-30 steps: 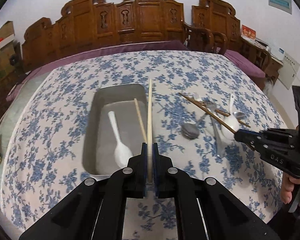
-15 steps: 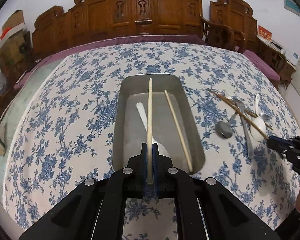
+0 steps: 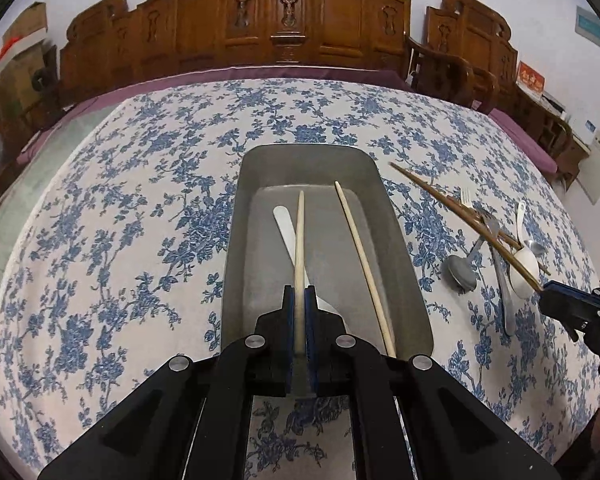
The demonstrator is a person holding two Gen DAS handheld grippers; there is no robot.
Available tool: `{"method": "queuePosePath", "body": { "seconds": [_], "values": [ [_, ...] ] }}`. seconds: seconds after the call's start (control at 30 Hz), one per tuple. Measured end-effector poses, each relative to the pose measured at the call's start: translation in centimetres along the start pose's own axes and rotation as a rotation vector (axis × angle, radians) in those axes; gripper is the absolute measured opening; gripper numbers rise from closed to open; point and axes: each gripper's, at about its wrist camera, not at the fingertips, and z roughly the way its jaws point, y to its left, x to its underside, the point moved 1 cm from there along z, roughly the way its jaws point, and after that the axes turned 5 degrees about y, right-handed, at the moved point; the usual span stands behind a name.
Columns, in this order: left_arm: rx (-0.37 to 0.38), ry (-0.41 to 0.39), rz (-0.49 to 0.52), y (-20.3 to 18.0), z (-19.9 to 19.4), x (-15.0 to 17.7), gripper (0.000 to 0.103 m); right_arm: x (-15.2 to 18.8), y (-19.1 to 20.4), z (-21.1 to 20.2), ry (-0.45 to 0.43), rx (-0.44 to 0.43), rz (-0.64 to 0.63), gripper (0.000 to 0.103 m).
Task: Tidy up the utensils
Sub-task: 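Carry the light chopstick into the grey tray with the left gripper and release, then carry the dark chopstick over the grey tray with the right gripper and lower it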
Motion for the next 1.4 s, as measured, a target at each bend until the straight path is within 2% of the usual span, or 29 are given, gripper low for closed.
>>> {"method": "queuePosePath", "body": {
  "seconds": [0.27, 0.37, 0.43, 0.47, 0.6, 0.83, 1.1, 1.2, 1.27, 1.4],
  "values": [
    [0.023, -0.019, 0.023, 0.0, 0.3, -0.6, 0.004, -2.1, 1.4, 1.8, 0.006, -0.009, -0.02, 0.006],
    [0.053, -0.022, 0.016, 0.1, 0.1, -0.9, 0.007, -2.5, 1.5, 2.3, 0.008, -0.007, -0.017, 0.006],
    [0.074, -0.027, 0.009, 0.4, -0.1, -1.1, 0.023, -2.8, 1.7, 2.7, 0.014, -0.003, -0.016, 0.006],
    [0.081, -0.031, 0.008, 0.4, -0.3, -1.1, 0.025, -2.9, 1.8, 2.9, 0.017, -0.002, -0.017, 0.006],
    [0.078, -0.05, 0.014, 1.1, -1.1, -1.5, 0.028, -3.4, 2.6, 3.3, 0.017, 0.0, -0.021, 0.006],
    [0.043, -0.094, 0.015, 3.2, -3.0, -2.2, 0.042, -4.4, 4.3, 4.3, 0.027, 0.0, -0.03, 0.006],
    [0.015, -0.142, 0.014, 4.9, -5.0, -2.9, 0.05, -5.3, 6.3, 6.4, 0.055, 0.014, -0.049, 0.006],
    [0.02, -0.151, -0.001, 5.6, -5.2, -3.0, 0.063, -5.5, 6.7, 7.3, 0.069, 0.026, -0.049, 0.006],
    [0.018, -0.155, -0.009, 6.0, -5.3, -3.1, 0.063, -5.6, 6.8, 7.9, 0.077, 0.033, -0.048, 0.006],
    [0.018, -0.157, -0.023, 6.7, -5.4, -3.2, 0.071, -5.7, 7.1, 8.9, 0.089, 0.047, -0.05, 0.006]
  ]
}}
